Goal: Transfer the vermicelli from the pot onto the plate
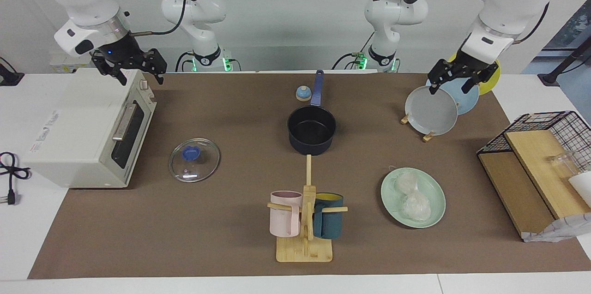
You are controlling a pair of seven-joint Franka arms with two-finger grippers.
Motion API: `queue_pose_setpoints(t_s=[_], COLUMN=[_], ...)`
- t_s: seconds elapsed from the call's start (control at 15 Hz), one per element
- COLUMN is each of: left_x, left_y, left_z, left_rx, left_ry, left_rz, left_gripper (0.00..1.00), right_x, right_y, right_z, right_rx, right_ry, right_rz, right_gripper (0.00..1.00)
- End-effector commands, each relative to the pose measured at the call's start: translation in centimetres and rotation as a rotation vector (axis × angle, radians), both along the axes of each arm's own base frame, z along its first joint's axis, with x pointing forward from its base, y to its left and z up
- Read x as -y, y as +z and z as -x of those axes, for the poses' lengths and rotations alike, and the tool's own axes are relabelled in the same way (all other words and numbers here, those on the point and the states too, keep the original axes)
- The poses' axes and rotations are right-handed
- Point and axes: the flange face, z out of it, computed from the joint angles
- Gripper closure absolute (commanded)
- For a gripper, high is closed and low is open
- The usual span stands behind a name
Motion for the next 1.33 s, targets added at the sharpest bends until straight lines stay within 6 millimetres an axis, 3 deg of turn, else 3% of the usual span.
queue_pose_setpoints(t_s=[0.0, 0.13, 0.27, 0.6, 1.27], left_x=[-0.2, -0.4, -1.1, -0.4, -0.5], left_y=[-1.0, -2.3, -2.5, 0.4, 0.2], left_z=[1.9, 2.9, 2.4, 1.7, 1.7], left_rx=[-0.060, -0.074, -0.057, -0.057, -0.058], left_ry=[0.011, 0.016, 0.027, 0.016, 0.006], left_rz=[-0.030, -0.033, -0.034, -0.032, -0.034], left_gripper=[0.00, 0.00, 0.00, 0.00, 0.00], right_x=[0.2, 0.2, 0.2, 0.2, 0.2], right_y=[0.1, 0.1, 0.1, 0.1, 0.1], right_z=[0.5, 0.5, 0.5, 0.5, 0.5], right_rx=[-0.005, -0.005, -0.005, -0.005, -0.005], right_ry=[-0.014, -0.014, -0.014, -0.014, -0.014], right_rz=[-0.014, -0.014, -0.014, -0.014, -0.014], right_gripper=[0.00, 0.00, 0.00, 0.00, 0.00])
